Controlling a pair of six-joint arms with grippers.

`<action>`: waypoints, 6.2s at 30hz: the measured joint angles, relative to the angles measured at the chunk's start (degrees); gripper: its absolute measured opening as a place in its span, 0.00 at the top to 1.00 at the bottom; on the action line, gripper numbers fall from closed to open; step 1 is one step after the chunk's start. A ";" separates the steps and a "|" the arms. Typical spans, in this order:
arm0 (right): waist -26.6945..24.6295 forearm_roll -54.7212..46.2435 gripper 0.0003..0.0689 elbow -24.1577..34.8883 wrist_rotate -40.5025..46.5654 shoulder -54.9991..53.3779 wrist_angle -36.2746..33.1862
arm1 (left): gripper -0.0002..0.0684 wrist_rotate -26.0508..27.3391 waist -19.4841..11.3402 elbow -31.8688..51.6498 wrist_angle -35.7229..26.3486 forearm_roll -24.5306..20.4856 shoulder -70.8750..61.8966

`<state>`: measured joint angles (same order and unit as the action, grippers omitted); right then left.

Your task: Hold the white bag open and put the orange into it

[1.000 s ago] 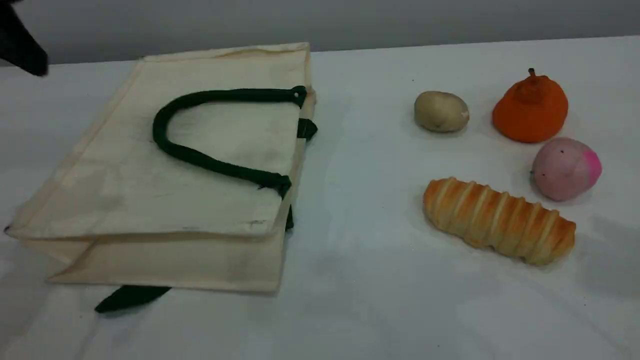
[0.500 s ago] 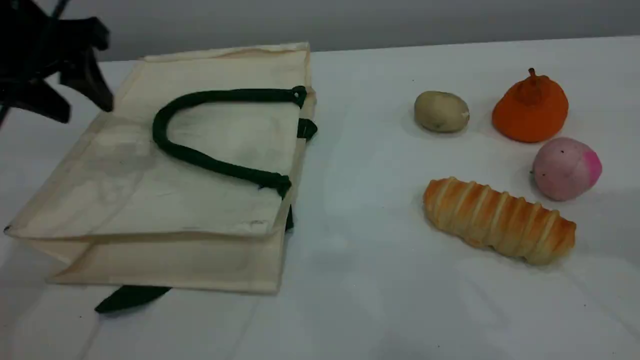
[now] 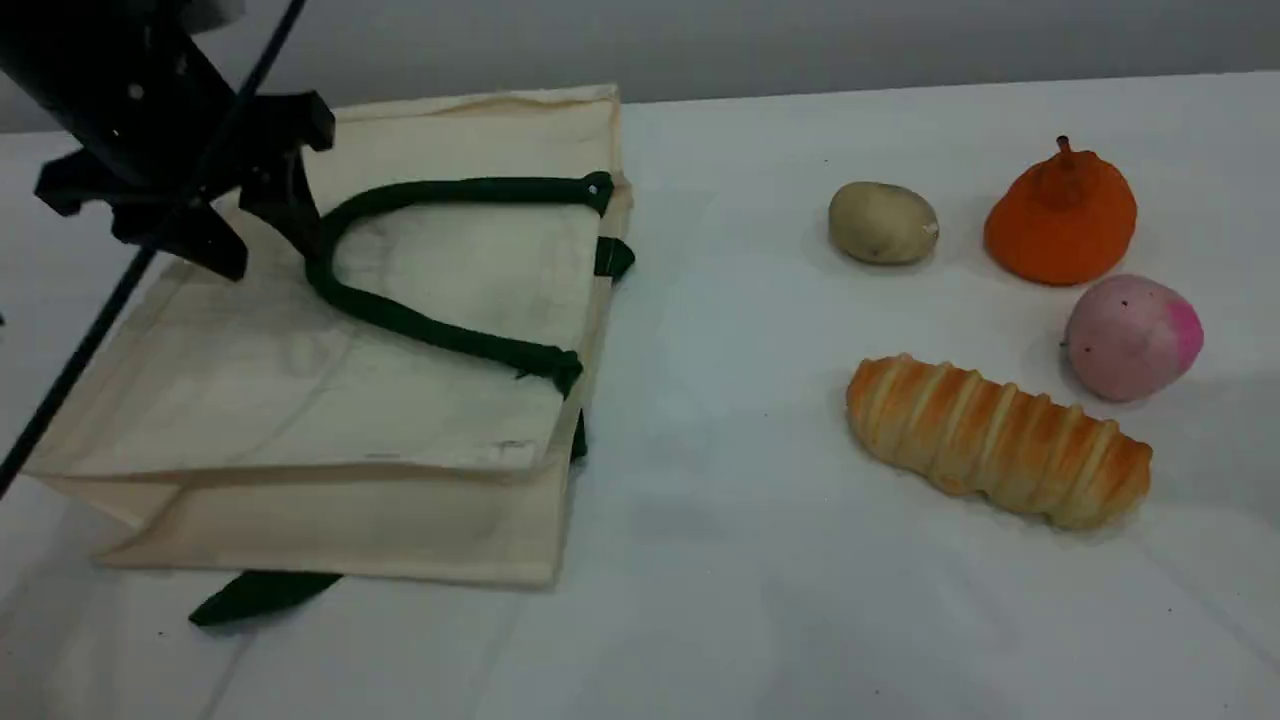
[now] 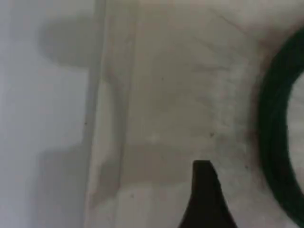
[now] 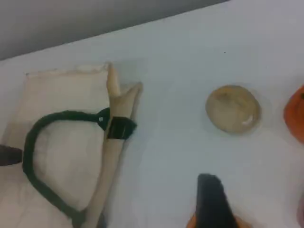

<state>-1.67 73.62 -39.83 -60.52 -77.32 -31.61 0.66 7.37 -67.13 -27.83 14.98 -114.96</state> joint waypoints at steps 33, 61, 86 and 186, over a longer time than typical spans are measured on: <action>0.00 -0.06 0.43 0.00 -0.16 0.00 -0.03 | 0.90 -1.49 1.93 0.00 6.65 0.14 -6.02; 0.00 -0.29 0.43 0.00 -0.20 0.00 -0.37 | 0.38 3.30 1.93 -0.05 6.29 0.70 -10.44; 0.00 -0.41 0.43 0.00 -0.40 0.00 0.95 | 0.90 7.27 1.99 -5.08 -7.14 0.78 0.62; 8.54 26.26 0.92 -1.98 -29.45 -17.99 23.81 | 0.90 21.61 12.81 -22.83 -40.16 11.54 24.94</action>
<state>6.87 99.88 -41.81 -89.97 -95.32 -7.80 22.28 20.17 -89.96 -67.99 26.52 -90.01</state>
